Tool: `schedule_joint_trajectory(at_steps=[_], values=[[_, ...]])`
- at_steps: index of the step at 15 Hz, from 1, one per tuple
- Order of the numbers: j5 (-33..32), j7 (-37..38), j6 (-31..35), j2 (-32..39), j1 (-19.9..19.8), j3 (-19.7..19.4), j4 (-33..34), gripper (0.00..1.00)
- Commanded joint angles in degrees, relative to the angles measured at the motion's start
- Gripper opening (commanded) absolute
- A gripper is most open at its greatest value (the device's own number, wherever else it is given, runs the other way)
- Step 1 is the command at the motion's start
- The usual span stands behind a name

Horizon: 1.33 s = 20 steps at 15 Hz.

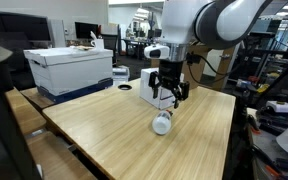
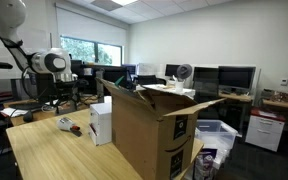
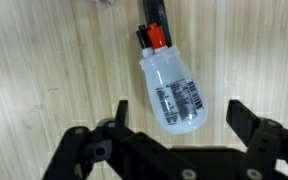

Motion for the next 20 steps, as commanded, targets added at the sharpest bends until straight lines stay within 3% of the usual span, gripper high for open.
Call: schedule_joint_trajectory(at_steps=[1,20], values=[[0.73,-2.50,3.57,1.10,-3.13,2.30,-0.66,1.00],[-8.57,-1.82,7.96,8.18,-6.39,1.98,0.53,1.00]])
